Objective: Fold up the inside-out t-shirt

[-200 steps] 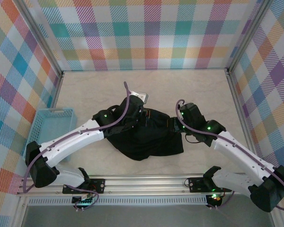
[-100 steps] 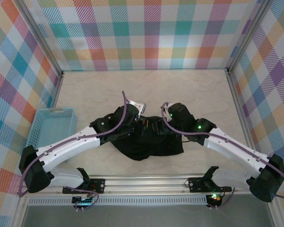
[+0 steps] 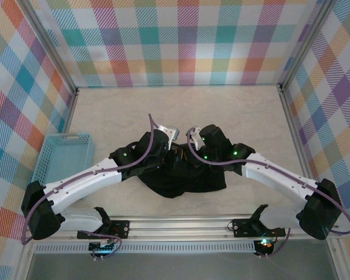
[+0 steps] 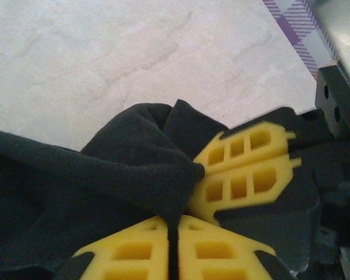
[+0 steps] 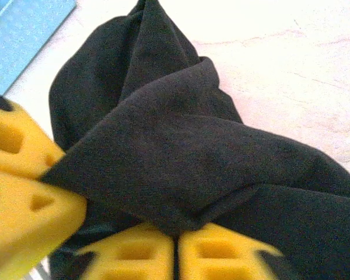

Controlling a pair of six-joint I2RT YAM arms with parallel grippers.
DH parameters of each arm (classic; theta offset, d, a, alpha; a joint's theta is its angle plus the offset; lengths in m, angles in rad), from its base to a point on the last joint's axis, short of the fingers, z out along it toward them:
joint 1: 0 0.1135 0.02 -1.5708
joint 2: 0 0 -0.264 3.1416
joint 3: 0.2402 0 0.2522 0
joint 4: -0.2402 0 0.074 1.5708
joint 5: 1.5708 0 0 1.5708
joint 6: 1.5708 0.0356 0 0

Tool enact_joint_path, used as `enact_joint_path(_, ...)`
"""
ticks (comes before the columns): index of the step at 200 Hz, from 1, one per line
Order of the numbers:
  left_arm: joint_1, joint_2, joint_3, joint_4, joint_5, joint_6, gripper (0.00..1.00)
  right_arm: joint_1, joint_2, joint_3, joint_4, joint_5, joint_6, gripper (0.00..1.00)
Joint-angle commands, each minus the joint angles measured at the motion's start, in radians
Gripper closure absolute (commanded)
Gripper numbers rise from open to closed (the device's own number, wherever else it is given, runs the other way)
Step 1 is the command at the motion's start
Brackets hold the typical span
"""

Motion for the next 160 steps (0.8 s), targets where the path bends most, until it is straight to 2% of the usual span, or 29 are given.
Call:
enact_joint_path(1,-0.002,-0.071,-0.054,0.043,-0.043,-0.045,0.76,-0.001,-0.013,0.004,0.031,0.064,0.032,1.0)
enact_joint_path(22,-0.022,-0.119,-0.142,0.067,-0.089,-0.094,0.55,-0.005,-0.06,-0.021,0.036,0.094,0.086,1.0)
enact_joint_path(40,-0.049,-0.137,-0.2,0.122,-0.082,-0.124,0.43,-0.004,-0.096,-0.043,0.051,0.083,0.128,1.0)
enact_joint_path(62,-0.078,-0.116,-0.235,0.186,-0.066,-0.148,0.36,-0.004,-0.11,-0.047,0.044,0.049,0.167,1.0)
enact_joint_path(89,-0.095,-0.038,-0.241,0.253,-0.057,-0.164,0.33,-0.006,-0.125,-0.049,0.058,-0.005,0.206,1.0)
enact_joint_path(107,-0.099,0.011,-0.224,0.268,-0.077,-0.171,0.41,-0.004,-0.137,-0.047,0.055,-0.016,0.219,1.0)
enact_joint_path(138,-0.099,0.044,-0.228,0.233,-0.141,-0.174,0.73,-0.018,-0.172,-0.015,-0.031,0.109,0.25,1.0)
enact_joint_path(160,-0.12,0.015,-0.286,0.239,-0.148,-0.168,0.94,-0.132,-0.181,0.013,-0.091,0.103,0.318,1.0)
